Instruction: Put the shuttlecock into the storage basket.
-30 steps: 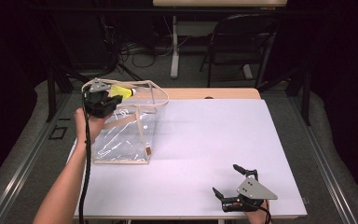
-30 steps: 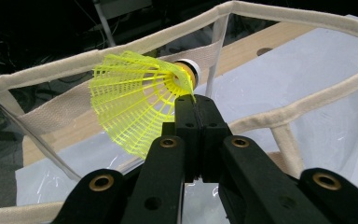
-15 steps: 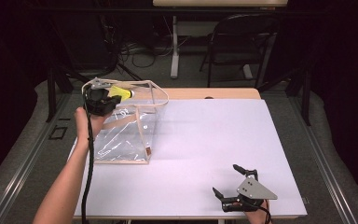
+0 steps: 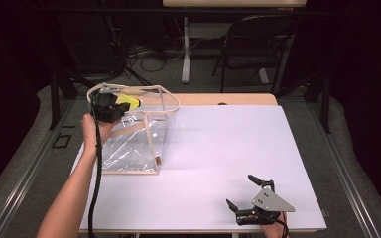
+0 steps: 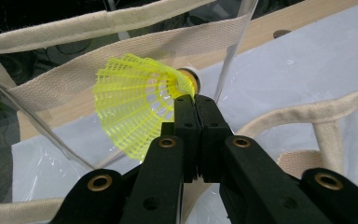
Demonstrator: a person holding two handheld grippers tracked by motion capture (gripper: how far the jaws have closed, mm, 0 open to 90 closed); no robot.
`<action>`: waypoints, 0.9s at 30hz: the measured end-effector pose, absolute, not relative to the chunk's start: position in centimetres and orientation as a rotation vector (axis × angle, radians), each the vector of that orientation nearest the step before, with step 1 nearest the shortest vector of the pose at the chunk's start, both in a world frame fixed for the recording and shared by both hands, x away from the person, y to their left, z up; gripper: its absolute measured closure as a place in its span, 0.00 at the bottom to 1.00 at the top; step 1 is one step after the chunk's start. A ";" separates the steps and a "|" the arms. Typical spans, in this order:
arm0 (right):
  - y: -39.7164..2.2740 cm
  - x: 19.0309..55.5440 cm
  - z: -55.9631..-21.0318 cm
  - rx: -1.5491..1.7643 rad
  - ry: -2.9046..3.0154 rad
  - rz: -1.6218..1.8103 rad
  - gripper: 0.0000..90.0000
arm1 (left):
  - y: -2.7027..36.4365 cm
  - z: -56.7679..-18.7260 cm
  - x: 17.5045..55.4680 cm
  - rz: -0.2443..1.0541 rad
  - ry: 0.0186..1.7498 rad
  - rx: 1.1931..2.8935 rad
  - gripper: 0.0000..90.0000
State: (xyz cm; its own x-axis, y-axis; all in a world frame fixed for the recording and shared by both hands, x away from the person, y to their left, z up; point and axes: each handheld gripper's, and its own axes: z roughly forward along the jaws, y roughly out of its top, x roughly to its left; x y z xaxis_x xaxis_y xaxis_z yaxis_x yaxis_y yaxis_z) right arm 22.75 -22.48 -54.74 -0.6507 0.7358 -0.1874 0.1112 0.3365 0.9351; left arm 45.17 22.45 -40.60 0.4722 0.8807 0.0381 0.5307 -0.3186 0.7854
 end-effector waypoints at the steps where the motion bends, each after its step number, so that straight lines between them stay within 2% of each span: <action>1: -22.5 22.7 -54.7 0.740 1.997 1.330 0.00 | 22.4 -40.6 45.2 0.615 1.171 1.990 0.98; 3: -22.5 22.7 -54.7 0.739 1.997 1.329 0.00 | 22.4 -40.7 45.2 0.614 1.172 1.989 0.96; 8: -22.5 22.7 -54.7 0.738 1.996 1.330 0.00 | 22.4 -40.6 44.9 0.635 1.158 1.945 0.82; 9: -22.5 22.7 -54.7 0.738 1.995 1.330 0.00 | 22.5 -40.5 44.7 0.639 1.157 1.940 0.75; 12: -22.5 22.7 -54.7 0.740 1.995 1.330 0.00 | 22.6 -40.1 43.9 0.652 1.126 1.900 0.65; 17: -22.5 22.8 -54.7 0.739 1.996 1.329 0.00 | 22.6 -39.8 42.6 0.648 1.068 1.868 0.43; 27: -22.4 22.7 -54.7 0.735 1.995 1.330 0.00 | 21.8 -40.0 39.3 0.661 0.953 1.866 0.18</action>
State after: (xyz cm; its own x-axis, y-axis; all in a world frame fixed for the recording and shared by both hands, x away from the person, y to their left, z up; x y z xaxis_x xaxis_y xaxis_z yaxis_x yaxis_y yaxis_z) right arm 22.69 -22.43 -54.70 -0.6506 0.7353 -0.1901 0.1070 0.3365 0.9356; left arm 39.33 21.77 -40.02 0.5577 0.8283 0.0541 0.3408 -0.2879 0.8950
